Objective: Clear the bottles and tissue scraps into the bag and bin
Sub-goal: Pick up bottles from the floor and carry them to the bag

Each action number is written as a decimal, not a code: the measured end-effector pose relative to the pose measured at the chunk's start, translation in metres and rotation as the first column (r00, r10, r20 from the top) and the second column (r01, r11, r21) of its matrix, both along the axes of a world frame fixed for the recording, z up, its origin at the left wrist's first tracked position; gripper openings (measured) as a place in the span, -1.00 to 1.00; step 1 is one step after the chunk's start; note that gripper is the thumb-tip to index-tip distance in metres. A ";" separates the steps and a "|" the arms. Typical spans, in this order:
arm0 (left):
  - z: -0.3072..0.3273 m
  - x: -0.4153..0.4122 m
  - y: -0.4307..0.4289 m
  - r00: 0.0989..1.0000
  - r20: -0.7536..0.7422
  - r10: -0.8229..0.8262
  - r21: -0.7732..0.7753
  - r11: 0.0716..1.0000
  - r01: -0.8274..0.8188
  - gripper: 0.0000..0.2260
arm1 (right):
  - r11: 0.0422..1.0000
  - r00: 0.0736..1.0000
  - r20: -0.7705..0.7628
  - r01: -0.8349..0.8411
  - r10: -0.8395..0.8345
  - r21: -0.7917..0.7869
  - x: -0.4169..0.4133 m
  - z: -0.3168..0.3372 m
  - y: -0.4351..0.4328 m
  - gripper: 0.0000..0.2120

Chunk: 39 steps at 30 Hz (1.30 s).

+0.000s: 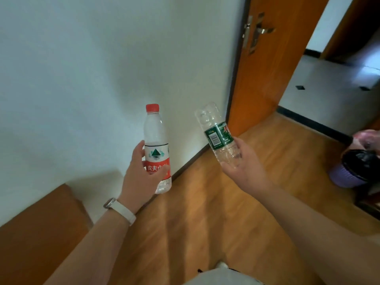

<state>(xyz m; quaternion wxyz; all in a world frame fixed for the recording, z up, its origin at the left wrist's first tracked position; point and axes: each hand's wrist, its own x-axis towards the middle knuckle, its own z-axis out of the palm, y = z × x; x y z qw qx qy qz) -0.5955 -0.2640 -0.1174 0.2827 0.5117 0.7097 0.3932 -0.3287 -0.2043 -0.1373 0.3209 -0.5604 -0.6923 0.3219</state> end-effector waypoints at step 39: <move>-0.058 0.361 0.468 0.591 0.258 -0.764 -0.040 0.603 0.797 -0.30 | 0.509 0.528 0.172 0.849 -0.832 -0.142 0.312 -0.014 0.225 -0.31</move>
